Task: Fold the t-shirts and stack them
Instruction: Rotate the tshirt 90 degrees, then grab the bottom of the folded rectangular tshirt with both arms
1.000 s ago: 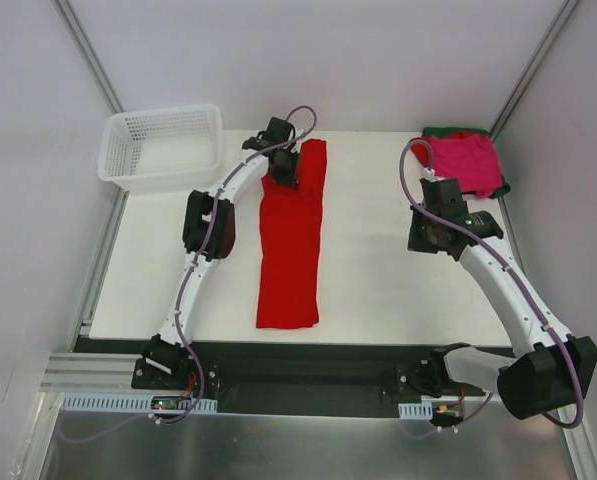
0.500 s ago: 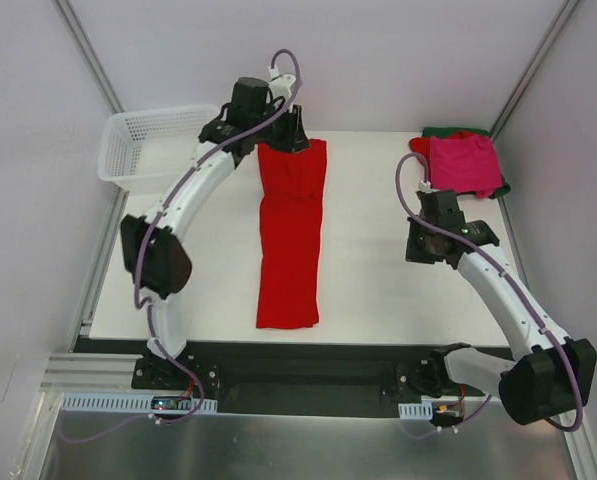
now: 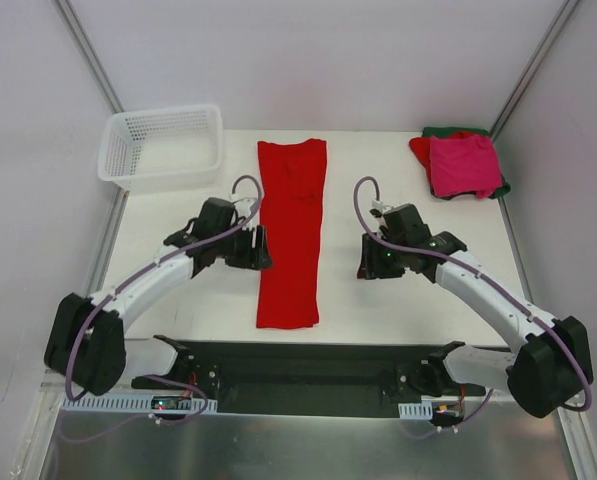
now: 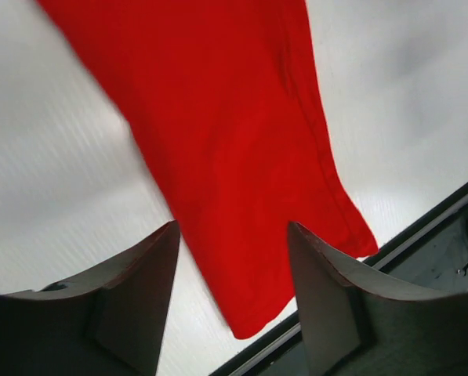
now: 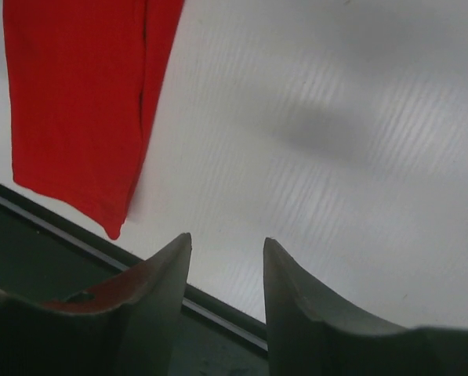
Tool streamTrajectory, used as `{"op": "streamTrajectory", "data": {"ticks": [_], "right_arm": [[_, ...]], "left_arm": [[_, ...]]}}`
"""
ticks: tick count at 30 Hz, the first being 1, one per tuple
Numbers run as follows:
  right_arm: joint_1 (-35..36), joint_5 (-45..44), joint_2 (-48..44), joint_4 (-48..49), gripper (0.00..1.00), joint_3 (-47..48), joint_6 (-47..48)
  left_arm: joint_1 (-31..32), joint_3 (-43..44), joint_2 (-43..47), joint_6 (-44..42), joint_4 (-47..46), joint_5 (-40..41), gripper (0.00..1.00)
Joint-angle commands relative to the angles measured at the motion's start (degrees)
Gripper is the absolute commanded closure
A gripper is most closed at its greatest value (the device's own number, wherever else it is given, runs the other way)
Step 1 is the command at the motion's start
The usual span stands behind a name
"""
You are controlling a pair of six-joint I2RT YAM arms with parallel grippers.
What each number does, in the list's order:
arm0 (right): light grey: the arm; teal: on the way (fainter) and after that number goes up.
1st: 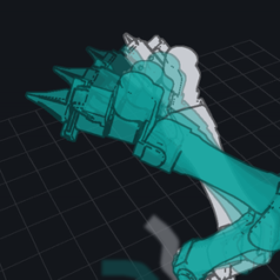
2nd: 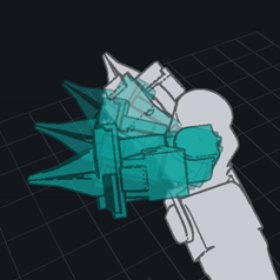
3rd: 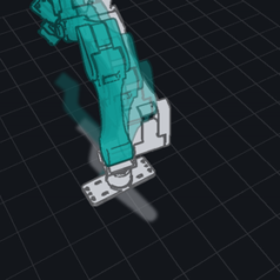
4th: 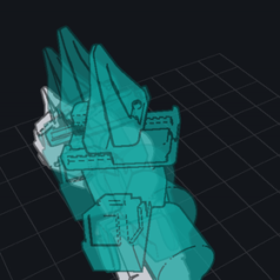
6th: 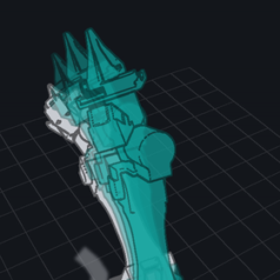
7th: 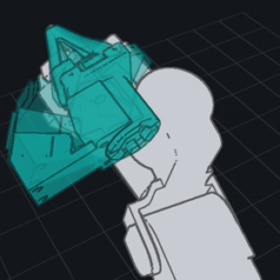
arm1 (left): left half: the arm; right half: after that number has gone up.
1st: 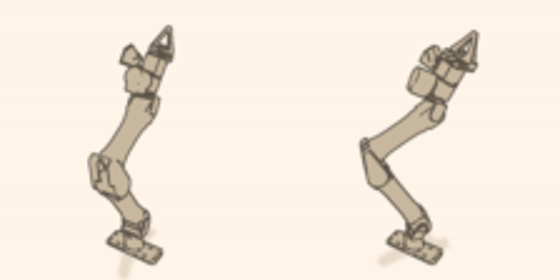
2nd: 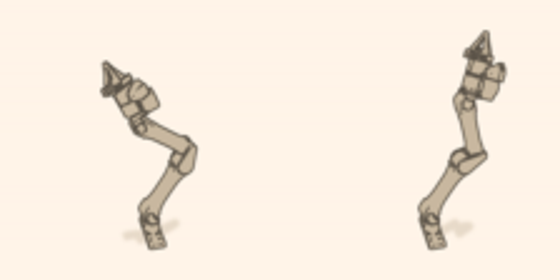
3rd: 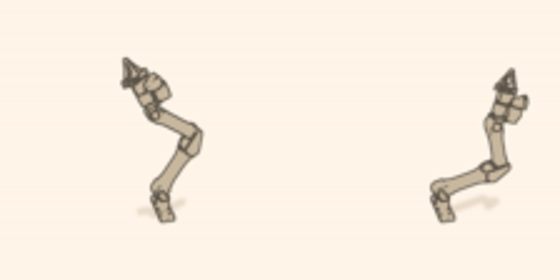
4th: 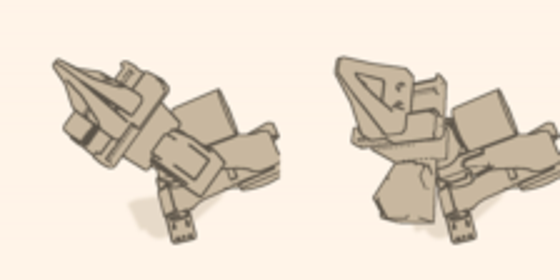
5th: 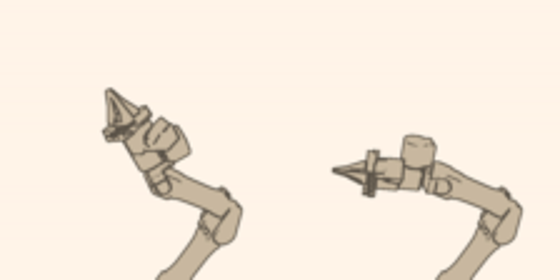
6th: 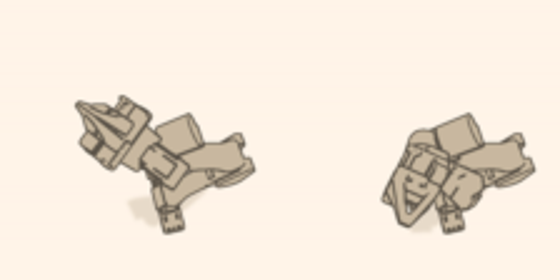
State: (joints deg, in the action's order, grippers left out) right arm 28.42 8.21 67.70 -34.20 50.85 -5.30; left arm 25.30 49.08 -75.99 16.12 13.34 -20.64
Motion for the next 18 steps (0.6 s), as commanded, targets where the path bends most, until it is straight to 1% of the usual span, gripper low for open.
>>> {"op": "streamTrajectory", "data": {"ticks": [1,2,3,5,6,8,15,18], "right_arm": [[4.8,3.9,1.4,6.8,0.54,-3.2,-4.1],[5.1,5.0,1.4,8.5,0.54,-4.3,-6.5],[5.6,7.8,1.1,12.6,0.53,-6.0,-8.1],[6.1,10.2,0.8,17.1,0.52,-10.4,-12.4],[6.8,11.7,0.8,20.9,0.51,-11.6,-13.8],[7.6,12.4,1.1,24.9,0.51,-14.5,-16.7],[12.3,15.7,3.6,37.1,0.49,-19.5,-22.9],[13.8,16.8,4.6,43.0,0.49,-21.4,-27.4]], "left_arm": [[0.2,-9.0,11.8,5.5,-3.5,3.2,0.34],[0.3,-10.7,15.0,6.3,-3.5,3.3,0.30],[0.5,-13.4,16.6,7.5,-3.5,3.7,0.28],[1.1,-15.5,20.5,10.2,-3.6,4.6,0.26],[1.1,-17.6,21.8,11.2,-3.7,4.9,0.26],[1.0,-19.5,24.9,13.1,-3.6,5.4,0.25],[2.4,-26.7,29.2,17.5,-4.1,5.8,0.26],[3.6,-29.2,29.9,19.3,-5.2,6.1,0.27]]}}
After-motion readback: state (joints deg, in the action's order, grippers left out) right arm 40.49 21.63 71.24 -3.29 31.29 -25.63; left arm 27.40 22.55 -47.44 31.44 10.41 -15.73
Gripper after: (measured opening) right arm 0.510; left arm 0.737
